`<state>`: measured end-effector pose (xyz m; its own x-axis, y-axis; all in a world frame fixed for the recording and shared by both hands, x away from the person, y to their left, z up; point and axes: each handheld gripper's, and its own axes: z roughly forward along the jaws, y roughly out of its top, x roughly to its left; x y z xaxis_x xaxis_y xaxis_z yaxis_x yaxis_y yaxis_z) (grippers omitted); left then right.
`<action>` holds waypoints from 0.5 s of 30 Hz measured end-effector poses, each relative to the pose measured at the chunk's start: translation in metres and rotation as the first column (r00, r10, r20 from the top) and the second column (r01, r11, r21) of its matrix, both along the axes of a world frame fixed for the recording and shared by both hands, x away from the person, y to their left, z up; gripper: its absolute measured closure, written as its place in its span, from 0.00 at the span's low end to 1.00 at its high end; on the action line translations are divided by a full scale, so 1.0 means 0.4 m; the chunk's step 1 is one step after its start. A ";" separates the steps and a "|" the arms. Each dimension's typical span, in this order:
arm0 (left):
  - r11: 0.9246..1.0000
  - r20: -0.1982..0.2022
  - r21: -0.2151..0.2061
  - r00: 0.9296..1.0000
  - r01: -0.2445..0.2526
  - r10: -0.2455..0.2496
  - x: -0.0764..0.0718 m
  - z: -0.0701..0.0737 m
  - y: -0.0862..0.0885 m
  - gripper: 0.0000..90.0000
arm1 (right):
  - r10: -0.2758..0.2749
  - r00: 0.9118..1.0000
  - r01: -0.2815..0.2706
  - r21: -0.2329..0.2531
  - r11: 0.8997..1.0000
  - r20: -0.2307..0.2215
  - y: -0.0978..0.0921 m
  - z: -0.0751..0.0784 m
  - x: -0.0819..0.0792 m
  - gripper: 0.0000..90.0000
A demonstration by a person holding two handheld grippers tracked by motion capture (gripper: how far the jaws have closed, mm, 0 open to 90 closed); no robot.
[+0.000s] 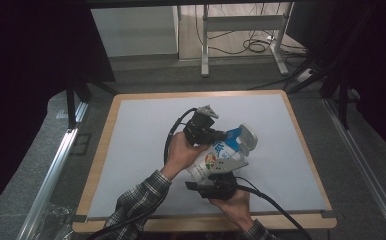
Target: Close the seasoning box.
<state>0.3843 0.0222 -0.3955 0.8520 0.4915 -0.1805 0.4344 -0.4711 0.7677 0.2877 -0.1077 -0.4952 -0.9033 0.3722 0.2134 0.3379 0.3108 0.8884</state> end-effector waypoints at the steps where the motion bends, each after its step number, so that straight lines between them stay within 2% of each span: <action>1: 1.000 -0.001 0.001 1.000 0.000 0.000 0.000 0.001 0.000 0.98 | 0.000 1.000 0.000 0.000 1.000 0.000 0.000 0.000 0.000 0.63; 15: 1.000 -0.014 0.013 1.000 -0.007 0.007 0.005 0.005 -0.002 0.99 | 0.007 1.000 -0.007 0.004 1.000 0.003 0.002 0.004 -0.004 0.62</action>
<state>0.3862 0.0214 -0.3934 0.8462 0.4996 -0.1856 0.4479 -0.4781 0.7555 0.2861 -0.1070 -0.4935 -0.9063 0.3654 0.2123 0.3333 0.3093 0.8906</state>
